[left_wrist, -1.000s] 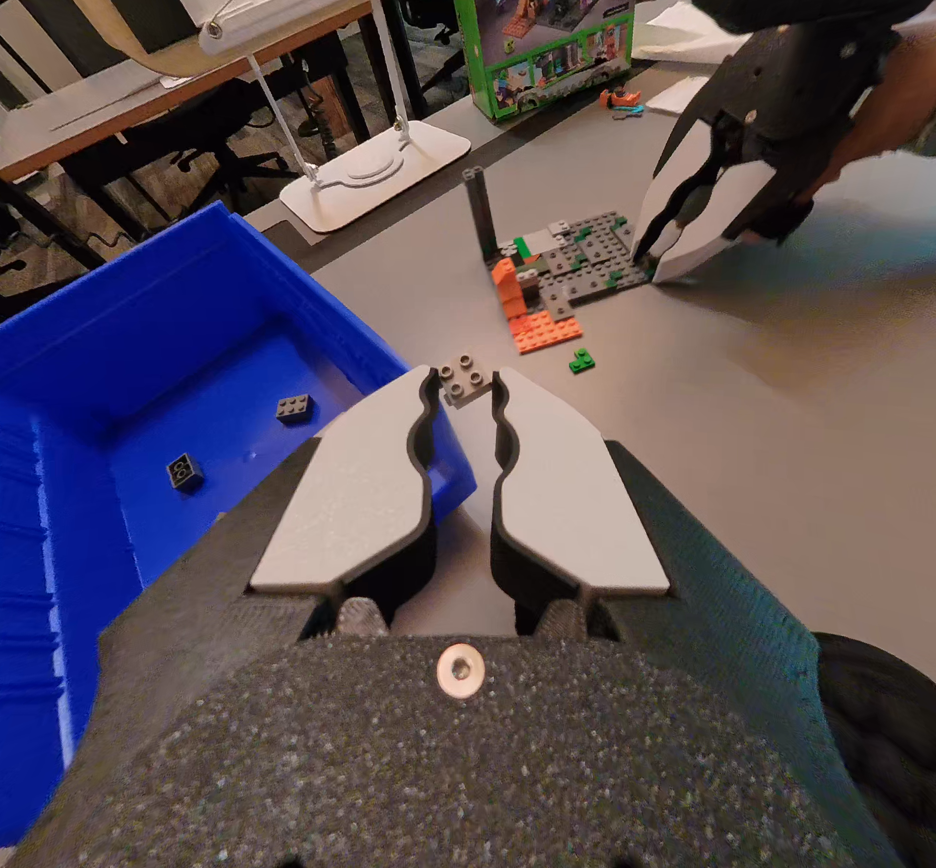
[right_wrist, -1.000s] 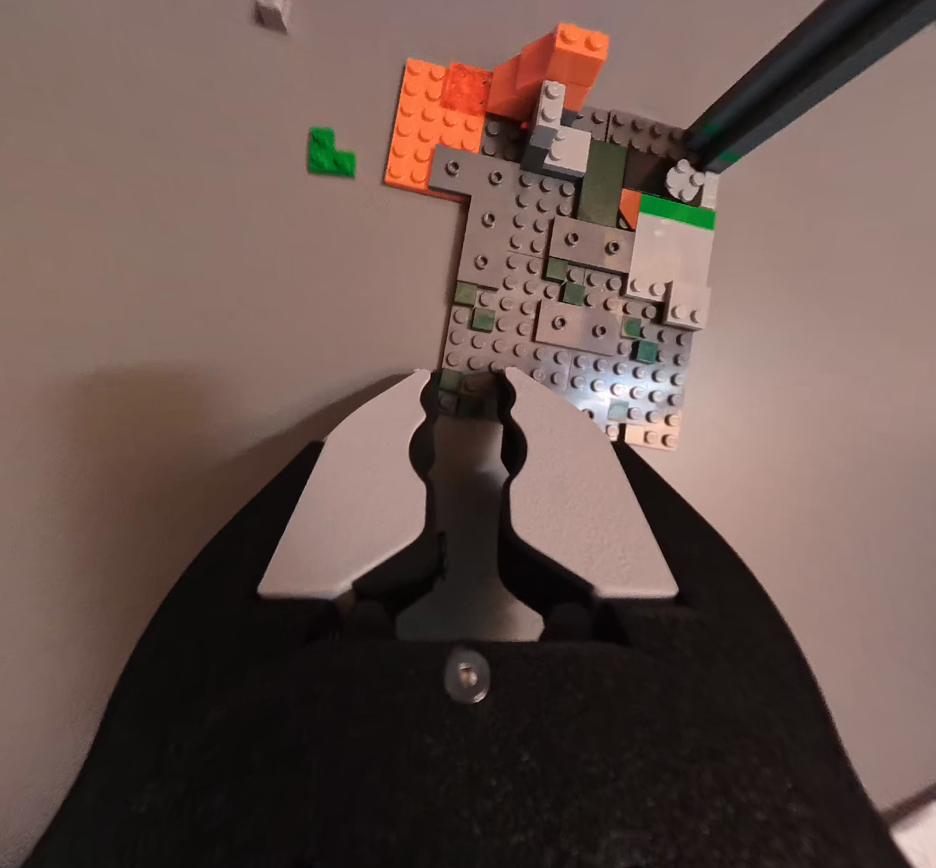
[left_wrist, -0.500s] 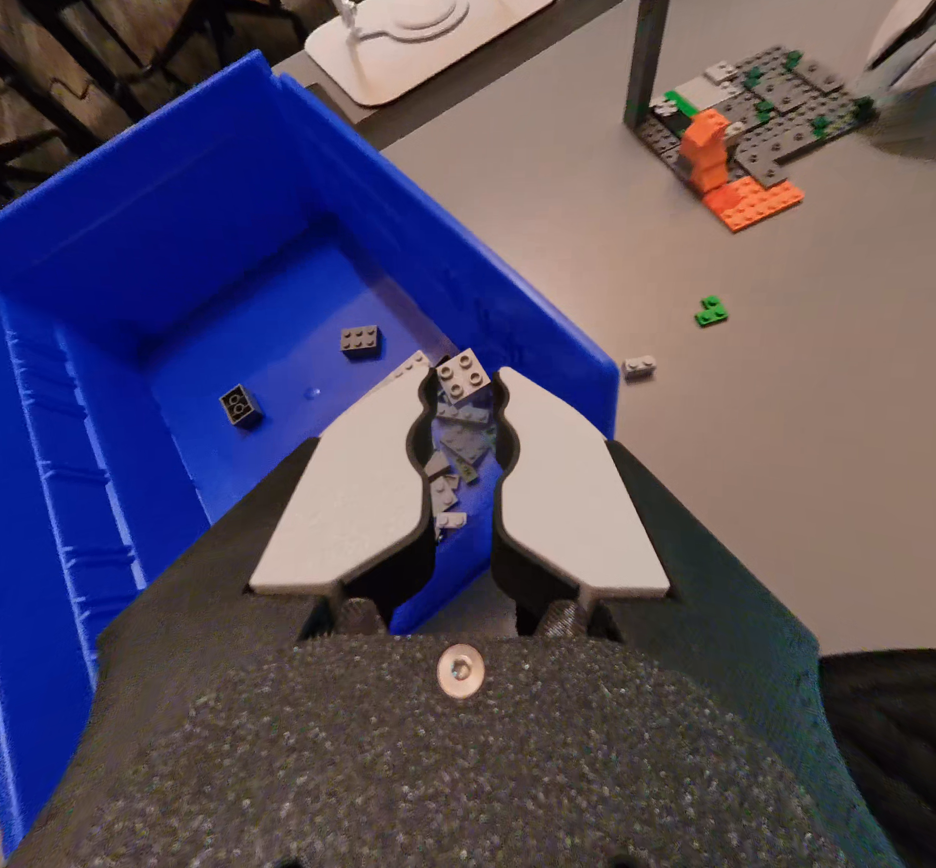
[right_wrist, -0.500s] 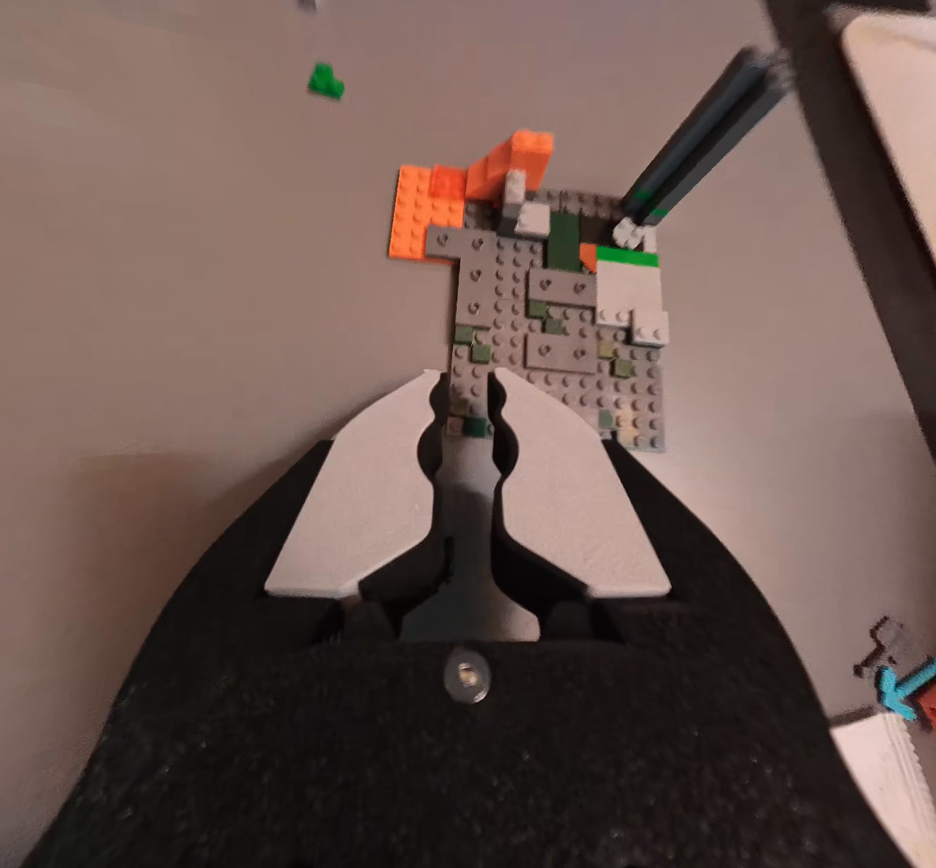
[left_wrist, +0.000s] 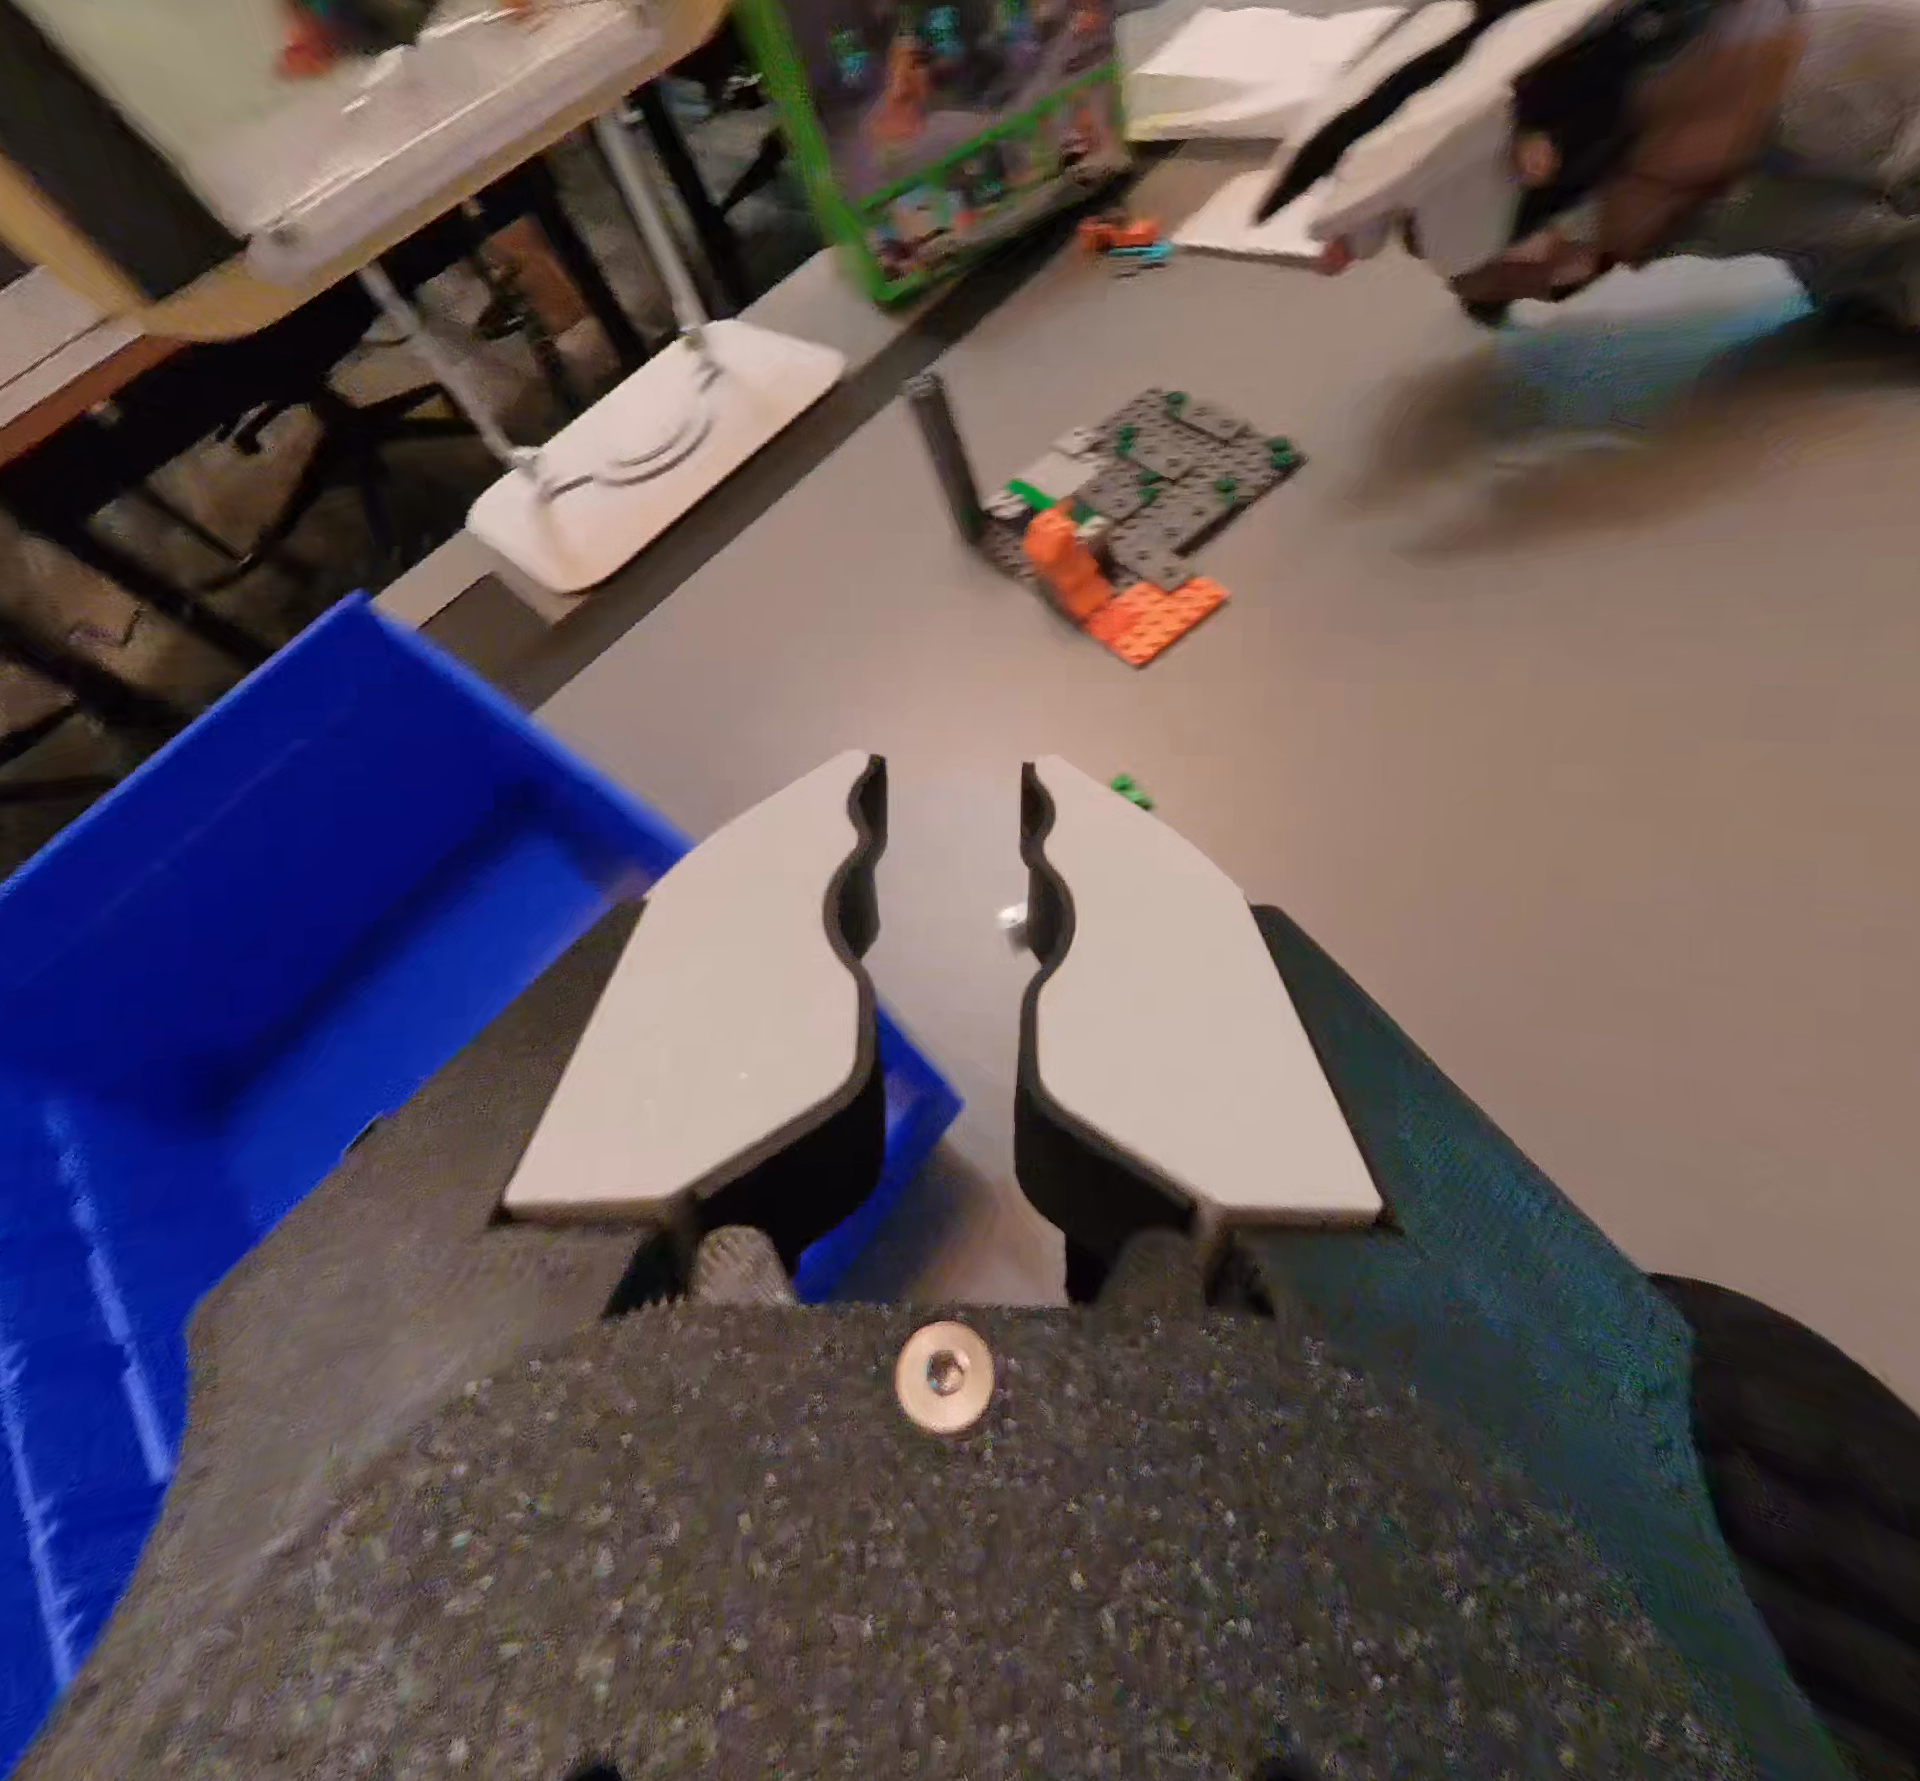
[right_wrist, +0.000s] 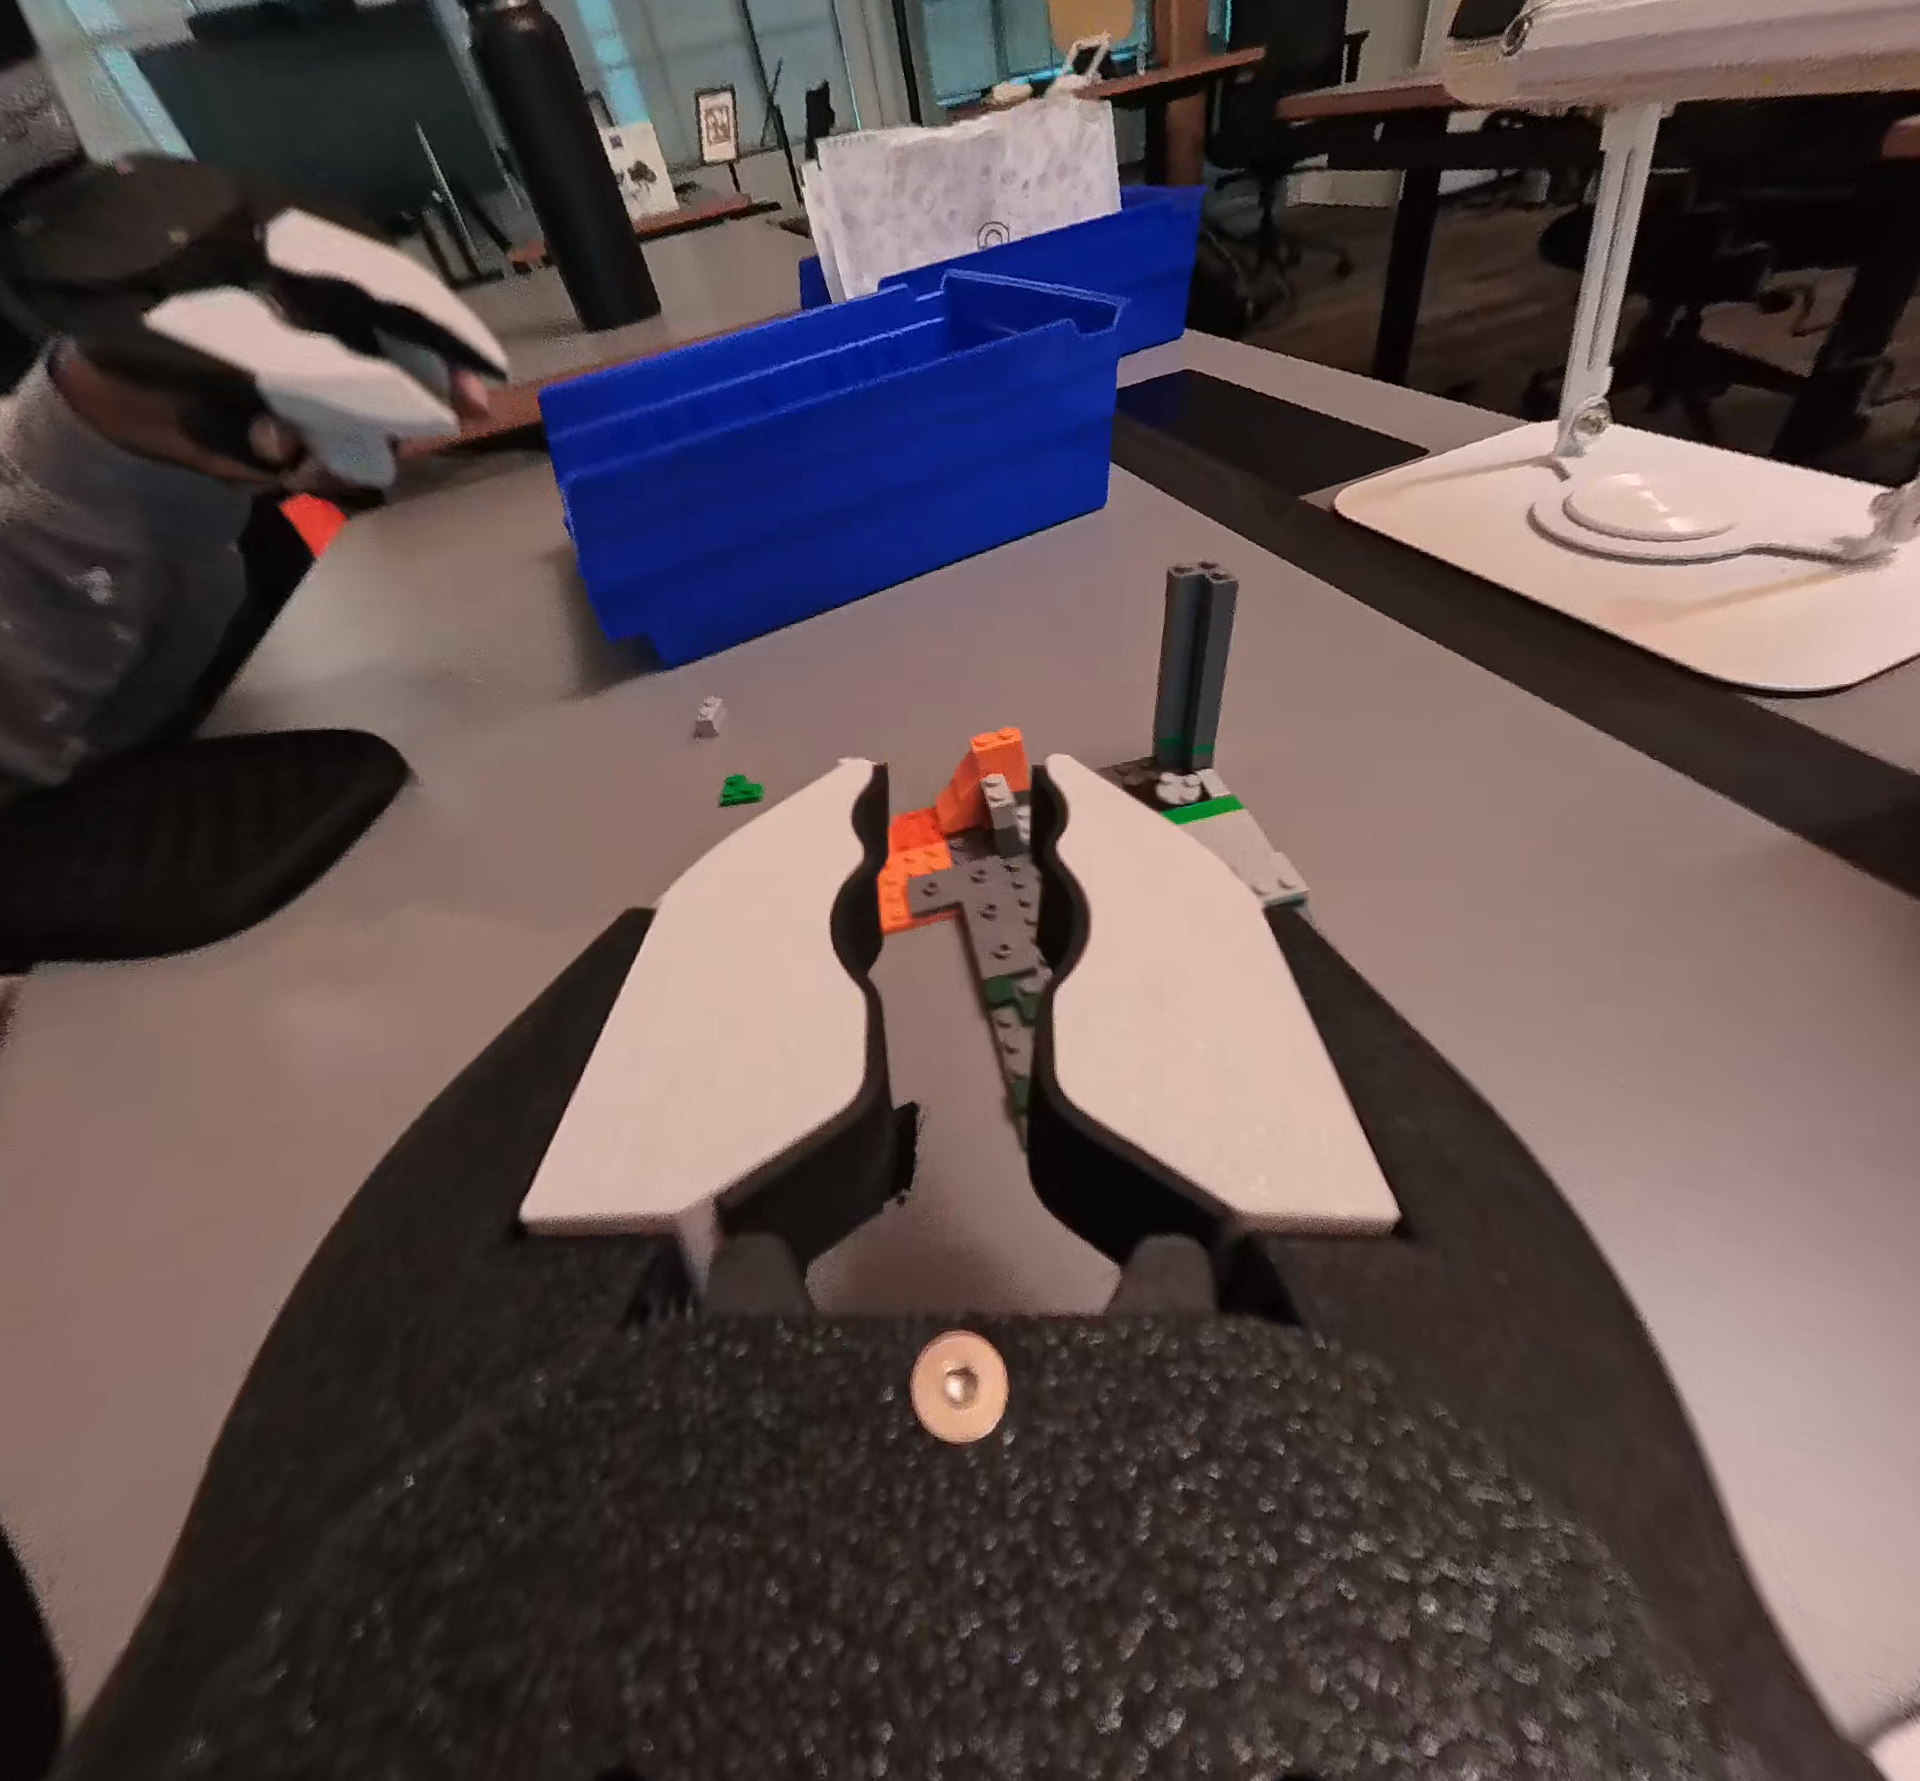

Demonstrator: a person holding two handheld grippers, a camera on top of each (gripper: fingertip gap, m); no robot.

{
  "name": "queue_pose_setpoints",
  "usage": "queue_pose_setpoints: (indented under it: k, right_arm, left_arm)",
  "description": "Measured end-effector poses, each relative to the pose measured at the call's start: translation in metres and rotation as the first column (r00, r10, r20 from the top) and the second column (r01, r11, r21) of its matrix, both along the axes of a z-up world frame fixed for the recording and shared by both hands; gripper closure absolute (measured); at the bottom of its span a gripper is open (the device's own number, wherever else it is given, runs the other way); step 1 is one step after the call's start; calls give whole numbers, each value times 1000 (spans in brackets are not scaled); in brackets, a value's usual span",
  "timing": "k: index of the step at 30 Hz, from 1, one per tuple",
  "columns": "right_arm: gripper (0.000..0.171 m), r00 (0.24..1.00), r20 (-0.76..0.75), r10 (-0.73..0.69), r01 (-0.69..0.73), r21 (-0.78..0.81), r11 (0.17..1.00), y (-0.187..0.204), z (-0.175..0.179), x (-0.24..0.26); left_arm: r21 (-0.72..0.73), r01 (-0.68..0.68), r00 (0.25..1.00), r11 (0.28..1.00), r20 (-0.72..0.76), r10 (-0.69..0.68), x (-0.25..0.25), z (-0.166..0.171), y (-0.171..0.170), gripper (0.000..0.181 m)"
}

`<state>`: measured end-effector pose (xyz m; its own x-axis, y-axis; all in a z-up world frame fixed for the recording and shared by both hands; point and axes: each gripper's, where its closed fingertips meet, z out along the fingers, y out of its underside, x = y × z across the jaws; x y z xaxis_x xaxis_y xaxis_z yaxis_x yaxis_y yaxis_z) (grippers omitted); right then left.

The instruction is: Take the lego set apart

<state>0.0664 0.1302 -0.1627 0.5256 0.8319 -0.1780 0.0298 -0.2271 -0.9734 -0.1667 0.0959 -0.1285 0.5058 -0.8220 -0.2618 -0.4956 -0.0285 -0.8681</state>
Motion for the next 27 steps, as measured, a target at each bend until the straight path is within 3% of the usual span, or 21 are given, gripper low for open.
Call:
queue_pose_setpoints:
  k: [3, 5, 9, 14, 21, 27]
  right_arm:
    - [147, 997, -57, 43, -43, -1, 999, -12, 22, -14]
    - [147, 997, -58, 54, -52, 31, 998, -21, 40, -27]
    - [147, 995, -42, 91, -87, 88, 992, -42, 68, -55]
    - [148, 985, -28, 172, -169, 76, 983, -71, 78, -81]
    - [147, 974, -43, 220, -219, 36, 975, -97, 69, -90]
    - [147, 971, -62, 231, -232, -21, 972, -104, 56, -82]
  left_arm:
    - [-19, 63, 993, 998, -96, -65, 25, -19, -14, 155]
    - [-117, 93, 972, 989, -204, -115, 33, -50, -19, 149]
    - [-164, 71, 917, 984, -376, -129, 34, -97, -3, 155]
    - [-151, 26, 823, 988, -558, -107, 25, -125, 10, 162]
    - [-148, -39, 819, 988, -571, -53, 24, -134, 23, 154]
    - [-214, -54, 823, 975, -563, -78, 20, -138, 21, 167]
